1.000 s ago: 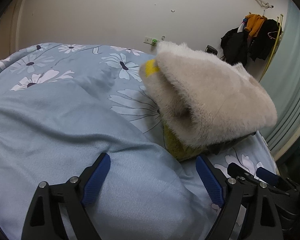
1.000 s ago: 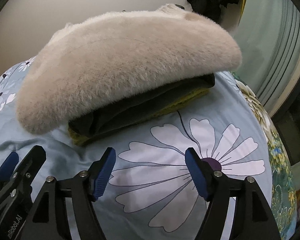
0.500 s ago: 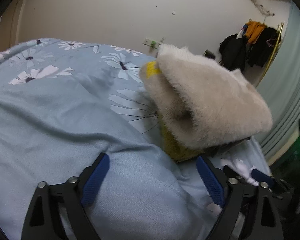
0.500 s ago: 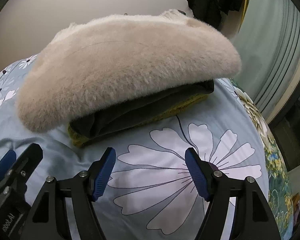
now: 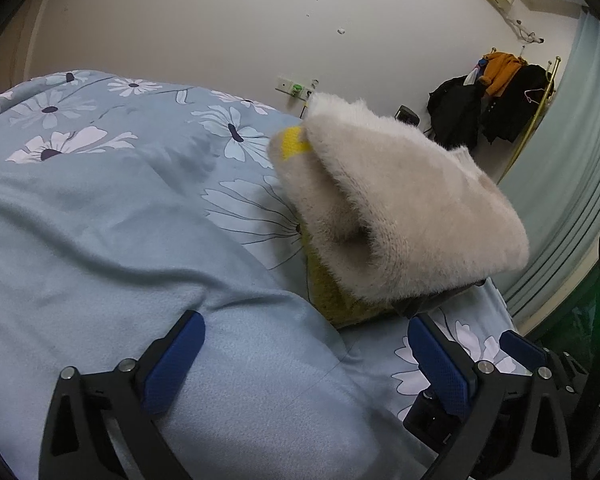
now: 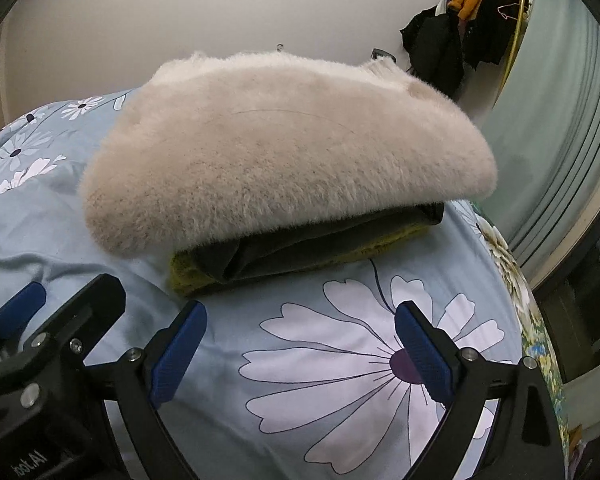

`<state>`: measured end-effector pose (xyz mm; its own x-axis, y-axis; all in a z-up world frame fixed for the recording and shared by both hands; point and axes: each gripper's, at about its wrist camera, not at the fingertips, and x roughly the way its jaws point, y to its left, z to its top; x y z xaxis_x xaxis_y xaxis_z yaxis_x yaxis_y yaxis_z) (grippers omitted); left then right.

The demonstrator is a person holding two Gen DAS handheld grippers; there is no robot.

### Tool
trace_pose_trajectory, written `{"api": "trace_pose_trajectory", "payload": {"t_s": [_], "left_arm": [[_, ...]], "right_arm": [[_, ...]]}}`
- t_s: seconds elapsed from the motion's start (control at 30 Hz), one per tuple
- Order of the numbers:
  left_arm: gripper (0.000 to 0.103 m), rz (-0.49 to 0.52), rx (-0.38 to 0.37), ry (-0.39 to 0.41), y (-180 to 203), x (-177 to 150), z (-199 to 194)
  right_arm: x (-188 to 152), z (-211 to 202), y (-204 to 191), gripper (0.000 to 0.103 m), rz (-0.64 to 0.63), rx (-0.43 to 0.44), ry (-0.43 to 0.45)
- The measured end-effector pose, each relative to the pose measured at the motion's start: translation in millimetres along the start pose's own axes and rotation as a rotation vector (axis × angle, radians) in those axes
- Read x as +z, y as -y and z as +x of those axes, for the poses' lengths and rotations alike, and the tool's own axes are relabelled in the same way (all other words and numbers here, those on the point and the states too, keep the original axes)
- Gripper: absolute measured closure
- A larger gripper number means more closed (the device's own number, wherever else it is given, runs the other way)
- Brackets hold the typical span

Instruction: Fold clothes

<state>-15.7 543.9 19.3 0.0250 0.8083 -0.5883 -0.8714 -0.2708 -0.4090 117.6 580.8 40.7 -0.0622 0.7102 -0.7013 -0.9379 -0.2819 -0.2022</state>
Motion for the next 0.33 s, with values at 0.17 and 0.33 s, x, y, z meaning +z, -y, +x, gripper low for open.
{"api": "trace_pose_trajectory", "payload": {"t_s": [0.17, 0.33], "left_arm": [[0.0, 0.004, 0.007, -0.002, 0.7, -0.1, 0.1], [0.0, 0.001, 0.005, 0.001, 0.7, -0.8, -0.7]], "right_arm": [[0.5, 13.5, 1.4, 0.007, 0.003, 0.006, -0.01], [2.3, 17.0, 2.4, 0.007, 0.003, 0.007, -0.011]]}}
